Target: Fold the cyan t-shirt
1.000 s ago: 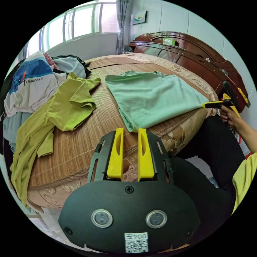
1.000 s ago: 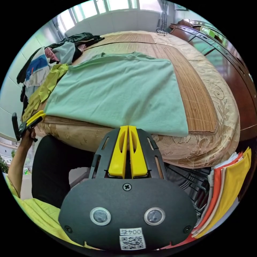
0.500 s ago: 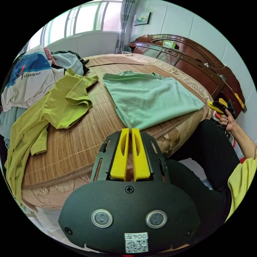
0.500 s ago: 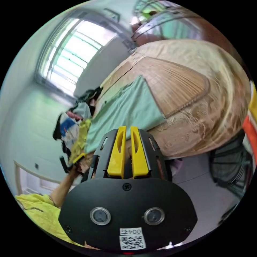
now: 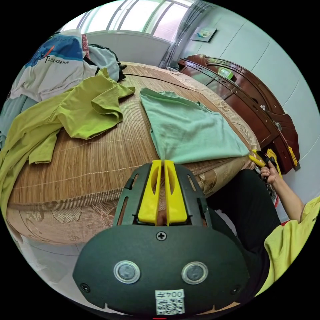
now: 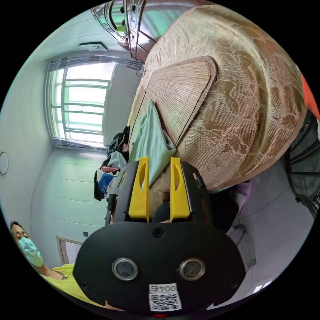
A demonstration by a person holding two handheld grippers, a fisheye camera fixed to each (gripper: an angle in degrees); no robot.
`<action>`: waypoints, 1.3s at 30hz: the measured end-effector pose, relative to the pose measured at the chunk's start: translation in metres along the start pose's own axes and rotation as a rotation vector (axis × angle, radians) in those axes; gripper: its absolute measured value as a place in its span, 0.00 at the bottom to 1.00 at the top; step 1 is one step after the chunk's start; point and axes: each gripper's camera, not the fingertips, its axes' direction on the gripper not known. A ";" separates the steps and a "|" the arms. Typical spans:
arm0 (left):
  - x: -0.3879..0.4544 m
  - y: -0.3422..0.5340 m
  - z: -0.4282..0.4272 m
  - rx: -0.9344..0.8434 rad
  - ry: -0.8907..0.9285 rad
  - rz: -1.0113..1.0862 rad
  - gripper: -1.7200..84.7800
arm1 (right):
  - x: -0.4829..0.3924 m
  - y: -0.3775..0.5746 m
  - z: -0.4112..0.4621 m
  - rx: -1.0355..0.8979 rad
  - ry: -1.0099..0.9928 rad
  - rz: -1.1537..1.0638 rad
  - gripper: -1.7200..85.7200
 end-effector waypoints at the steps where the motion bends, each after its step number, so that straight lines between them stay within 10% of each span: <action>1: -0.005 0.000 -0.002 -0.004 0.001 -0.001 0.04 | 0.000 -0.007 -0.003 -0.003 0.018 0.006 0.13; 30: -0.106 0.061 -0.062 0.043 -0.121 -0.045 0.04 | -0.042 -0.020 -0.061 0.041 0.314 -0.208 0.02; 39: -0.057 -0.066 -0.031 0.060 -0.100 0.189 0.03 | -0.138 -0.022 0.093 -0.129 0.180 -0.429 0.06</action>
